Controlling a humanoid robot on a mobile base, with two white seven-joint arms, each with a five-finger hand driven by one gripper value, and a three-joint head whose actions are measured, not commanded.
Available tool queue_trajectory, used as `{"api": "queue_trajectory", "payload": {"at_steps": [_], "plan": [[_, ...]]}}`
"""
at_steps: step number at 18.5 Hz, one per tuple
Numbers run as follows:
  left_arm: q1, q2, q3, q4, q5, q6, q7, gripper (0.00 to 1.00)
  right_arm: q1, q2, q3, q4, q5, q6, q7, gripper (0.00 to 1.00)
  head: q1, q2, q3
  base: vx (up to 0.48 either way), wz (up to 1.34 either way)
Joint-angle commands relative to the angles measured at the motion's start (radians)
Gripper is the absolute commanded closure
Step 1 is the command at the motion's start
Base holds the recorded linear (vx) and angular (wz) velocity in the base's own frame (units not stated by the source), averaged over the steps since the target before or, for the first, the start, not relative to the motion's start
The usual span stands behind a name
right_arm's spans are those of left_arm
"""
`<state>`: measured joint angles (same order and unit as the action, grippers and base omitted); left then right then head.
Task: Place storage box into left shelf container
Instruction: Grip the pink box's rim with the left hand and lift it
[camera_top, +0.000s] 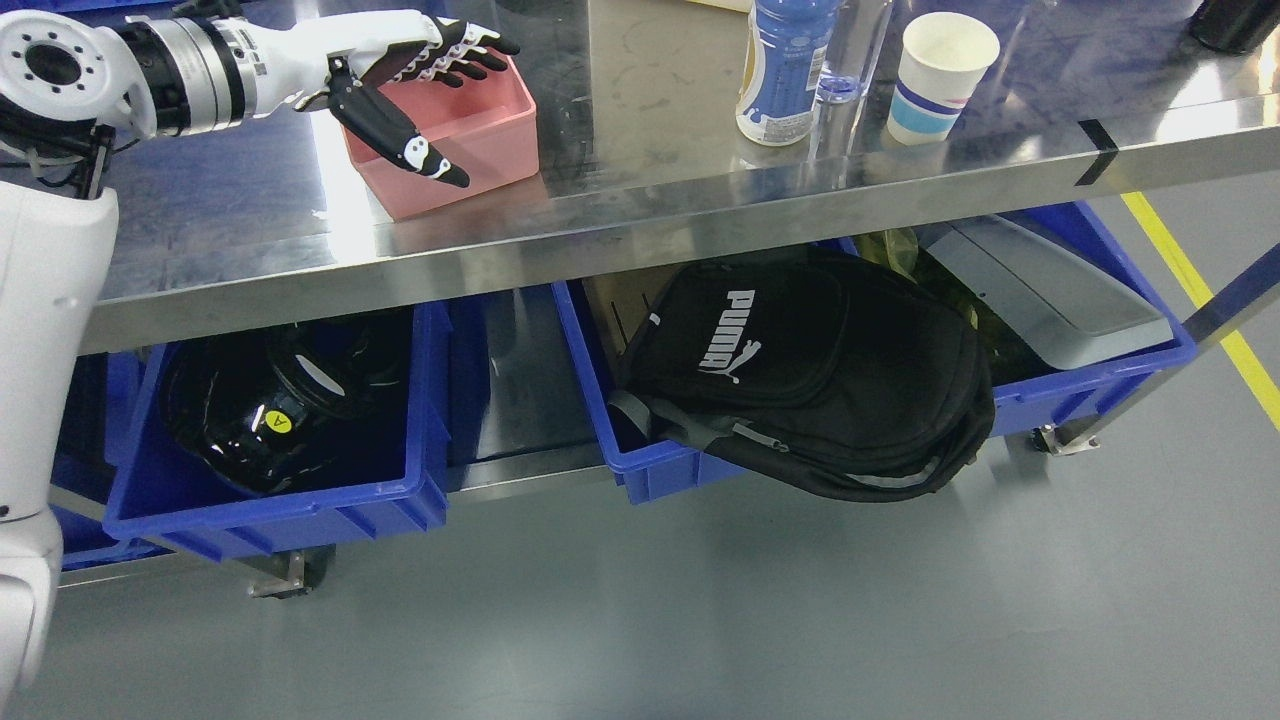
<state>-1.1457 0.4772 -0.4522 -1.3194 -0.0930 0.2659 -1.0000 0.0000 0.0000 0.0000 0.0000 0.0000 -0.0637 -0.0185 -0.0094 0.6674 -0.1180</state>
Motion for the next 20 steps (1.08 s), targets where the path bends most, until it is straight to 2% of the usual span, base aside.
{"api": "queue_trajectory", "payload": {"at_steps": [1, 5, 11, 14, 16, 17, 19, 20], "plan": [[0.012, 0.057, -0.051, -0.031, 0.033, 0.001, 0.001, 0.07, -0.006, -0.017, -0.003, -0.017, -0.002, -0.001, 0.006, 0.00, 0.0000, 0.000, 0.000, 0.000, 0.00], [0.004, 0.070, -0.057, -0.029, 0.102, 0.009, 0.000, 0.12, -0.006, -0.017, -0.003, -0.017, -0.002, -0.001, 0.005, 0.00, 0.0000, 0.000, 0.000, 0.000, 0.00], [0.024, 0.063, -0.099, -0.002, 0.104, 0.009, -0.018, 0.22, -0.006, -0.017, -0.003, -0.017, -0.002, -0.001, 0.006, 0.00, 0.0000, 0.000, 0.000, 0.000, 0.00], [0.044, 0.060, -0.070, 0.022, 0.102, 0.007, -0.051, 0.37, -0.006, -0.017, -0.003, -0.017, -0.002, -0.001, 0.006, 0.00, 0.0000, 0.000, 0.000, 0.000, 0.00], [0.049, 0.055, -0.010, 0.035, 0.102, -0.002, -0.054, 0.55, -0.006, -0.017, -0.003, -0.017, -0.002, -0.001, 0.006, 0.00, 0.0000, 0.000, 0.000, 0.000, 0.00], [0.049, 0.044, 0.034, 0.048, 0.102, -0.020, -0.054, 0.69, -0.006, -0.017, -0.003, -0.017, -0.002, -0.001, 0.005, 0.00, 0.0000, 0.000, 0.000, 0.000, 0.00], [0.050, 0.020, 0.104, 0.083, 0.098, -0.113, -0.054, 0.92, -0.006, -0.017, -0.003, -0.017, -0.002, -0.001, 0.005, 0.00, 0.0000, 0.000, 0.000, -0.001, -0.01], [0.049, 0.014, 0.140, 0.100, 0.093, -0.146, -0.052, 0.96, -0.006, -0.017, -0.003, -0.017, -0.002, -0.001, 0.006, 0.00, 0.0000, 0.000, 0.000, -0.003, -0.01]]}}
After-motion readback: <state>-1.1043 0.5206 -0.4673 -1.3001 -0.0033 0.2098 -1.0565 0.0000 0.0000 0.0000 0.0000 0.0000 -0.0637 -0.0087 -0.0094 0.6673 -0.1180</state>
